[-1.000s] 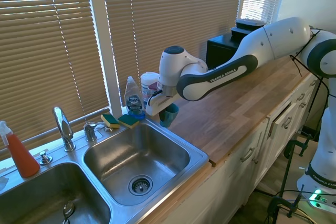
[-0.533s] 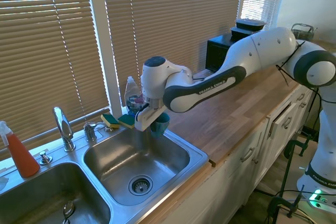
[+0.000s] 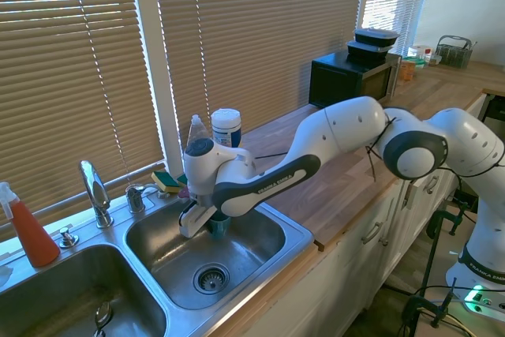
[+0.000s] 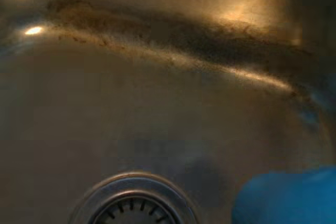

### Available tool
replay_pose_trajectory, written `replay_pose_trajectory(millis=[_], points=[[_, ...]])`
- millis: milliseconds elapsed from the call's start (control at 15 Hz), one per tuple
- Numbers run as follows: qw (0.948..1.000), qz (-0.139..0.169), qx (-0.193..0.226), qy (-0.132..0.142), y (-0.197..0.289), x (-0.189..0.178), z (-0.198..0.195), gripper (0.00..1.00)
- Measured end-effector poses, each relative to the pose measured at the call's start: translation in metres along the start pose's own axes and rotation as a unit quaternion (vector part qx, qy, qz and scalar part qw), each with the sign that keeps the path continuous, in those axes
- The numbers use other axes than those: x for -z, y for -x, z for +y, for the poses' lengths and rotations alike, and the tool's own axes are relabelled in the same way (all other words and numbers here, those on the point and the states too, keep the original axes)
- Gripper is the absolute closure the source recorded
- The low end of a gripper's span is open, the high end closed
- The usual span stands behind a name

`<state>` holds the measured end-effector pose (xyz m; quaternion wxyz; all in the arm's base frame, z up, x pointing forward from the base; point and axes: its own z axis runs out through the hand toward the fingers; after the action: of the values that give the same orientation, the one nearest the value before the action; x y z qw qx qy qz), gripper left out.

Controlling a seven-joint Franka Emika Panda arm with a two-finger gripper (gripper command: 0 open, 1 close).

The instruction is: Put the mug in the sink

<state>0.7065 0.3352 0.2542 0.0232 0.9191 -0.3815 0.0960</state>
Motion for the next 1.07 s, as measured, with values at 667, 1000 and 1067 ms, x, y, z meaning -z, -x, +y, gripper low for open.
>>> replay_pose_trajectory(millis=[667, 1000, 1067], points=[[0.9988, -0.028, -0.007, 0.039, -0.001, -0.076, -0.014, 0.0], [0.9988, -0.035, -0.004, 0.035, 0.002, -0.066, -0.019, 0.0], [0.9988, -0.033, -0.003, 0.036, 0.003, -0.064, -0.02, 0.0]])
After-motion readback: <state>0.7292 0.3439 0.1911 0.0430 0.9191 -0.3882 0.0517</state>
